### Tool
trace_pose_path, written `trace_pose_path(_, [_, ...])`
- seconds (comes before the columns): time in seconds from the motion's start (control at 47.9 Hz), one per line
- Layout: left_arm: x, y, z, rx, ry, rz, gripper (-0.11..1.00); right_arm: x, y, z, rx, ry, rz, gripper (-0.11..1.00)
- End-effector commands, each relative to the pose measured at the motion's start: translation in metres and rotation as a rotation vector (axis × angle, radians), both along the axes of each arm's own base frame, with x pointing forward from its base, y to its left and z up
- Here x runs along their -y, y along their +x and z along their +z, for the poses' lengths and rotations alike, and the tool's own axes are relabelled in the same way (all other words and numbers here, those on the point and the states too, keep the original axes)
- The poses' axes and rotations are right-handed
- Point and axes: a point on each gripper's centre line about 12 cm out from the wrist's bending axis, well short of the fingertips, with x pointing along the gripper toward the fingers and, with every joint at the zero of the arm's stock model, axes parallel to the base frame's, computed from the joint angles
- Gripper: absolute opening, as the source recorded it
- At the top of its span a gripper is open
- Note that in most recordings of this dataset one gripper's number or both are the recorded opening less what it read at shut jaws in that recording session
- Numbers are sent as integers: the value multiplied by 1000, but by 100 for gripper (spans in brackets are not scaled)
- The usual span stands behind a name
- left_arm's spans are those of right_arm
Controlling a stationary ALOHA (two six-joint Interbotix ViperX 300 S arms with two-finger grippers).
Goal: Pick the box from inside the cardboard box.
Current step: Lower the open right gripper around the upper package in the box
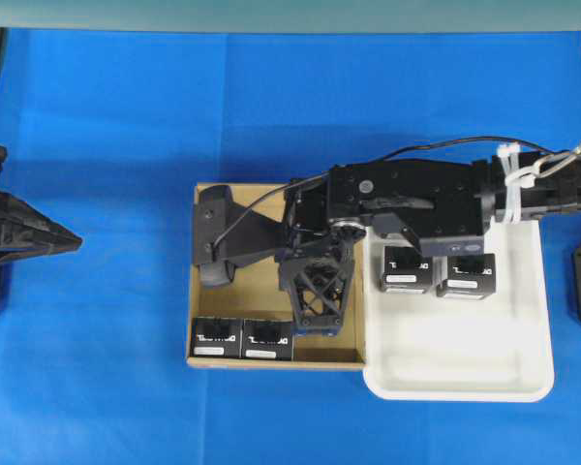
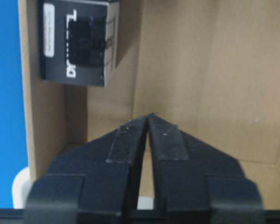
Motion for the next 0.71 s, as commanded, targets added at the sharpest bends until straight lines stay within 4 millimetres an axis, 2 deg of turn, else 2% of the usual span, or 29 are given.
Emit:
trace_pose_path(0.0, [0, 2, 12, 32, -8, 3, -7, -2, 4, 1, 23, 3, 4, 20])
trace_pose_path(0.084, [0, 2, 12, 30, -25, 10, -7, -1, 6, 1, 43, 5, -5, 32])
trace_pose_path(0.251, [1, 3, 11, 25, -38, 11, -7, 2, 10, 4, 57, 84, -54, 80])
trace_pose_path(0.334, [1, 3, 11, 25, -40, 10, -7, 3, 10, 6, 47, 150, -86, 96])
trace_pose_path(0.376, [2, 3, 11, 24, -42, 9, -7, 5, 10, 6, 44, 180, -104, 99])
trace_pose_path(0.585, [2, 3, 10, 20, -63, 15, -7, 12, 11, -6, 19, 294, -158, 97])
trace_pose_path(0.689, [2, 3, 10, 19, -66, 16, -7, 8, 15, -20, -6, 320, -149, 97])
